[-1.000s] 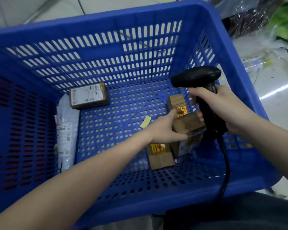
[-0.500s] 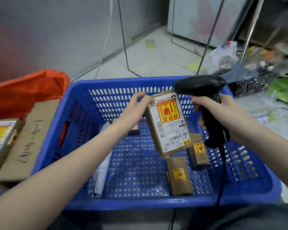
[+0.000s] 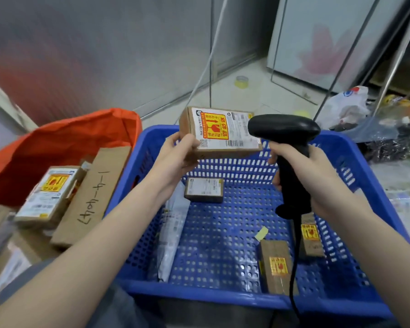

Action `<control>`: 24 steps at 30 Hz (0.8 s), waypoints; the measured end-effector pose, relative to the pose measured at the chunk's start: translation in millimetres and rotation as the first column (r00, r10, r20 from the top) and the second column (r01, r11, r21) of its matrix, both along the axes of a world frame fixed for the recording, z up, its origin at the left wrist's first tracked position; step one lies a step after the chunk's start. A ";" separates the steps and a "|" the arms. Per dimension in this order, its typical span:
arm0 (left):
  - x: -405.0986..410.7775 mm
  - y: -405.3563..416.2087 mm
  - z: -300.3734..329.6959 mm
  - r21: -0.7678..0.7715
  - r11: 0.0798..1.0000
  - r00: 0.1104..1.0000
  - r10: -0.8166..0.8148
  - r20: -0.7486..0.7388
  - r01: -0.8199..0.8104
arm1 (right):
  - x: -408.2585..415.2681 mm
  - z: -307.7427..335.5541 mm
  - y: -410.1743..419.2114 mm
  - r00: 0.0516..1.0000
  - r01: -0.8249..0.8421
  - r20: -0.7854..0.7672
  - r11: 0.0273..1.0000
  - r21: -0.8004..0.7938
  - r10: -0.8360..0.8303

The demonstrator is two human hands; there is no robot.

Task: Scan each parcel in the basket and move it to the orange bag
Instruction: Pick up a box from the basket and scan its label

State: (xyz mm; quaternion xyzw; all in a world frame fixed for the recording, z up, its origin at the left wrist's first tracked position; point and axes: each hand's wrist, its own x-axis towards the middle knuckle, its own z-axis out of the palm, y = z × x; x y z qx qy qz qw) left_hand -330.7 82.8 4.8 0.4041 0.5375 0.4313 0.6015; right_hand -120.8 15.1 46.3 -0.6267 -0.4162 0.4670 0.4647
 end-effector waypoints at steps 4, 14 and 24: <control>2.5 7.2 1.4 0.025 0.999 0.999 -0.038 0.030 0.038 | 8.6 -5.4 7.2 0.999 0.039 0.022 0.999 -0.013 -0.039; -3.2 18.3 3.3 0.119 0.991 0.993 0.072 -0.094 -0.060 | 20.1 -6.3 14.2 0.972 -0.057 0.232 0.998 0.025 0.049; -6.1 17.1 13.8 0.163 0.965 0.959 0.230 -0.164 -0.204 | 11.4 -5.2 6.9 0.927 -0.254 0.252 0.960 -0.119 0.277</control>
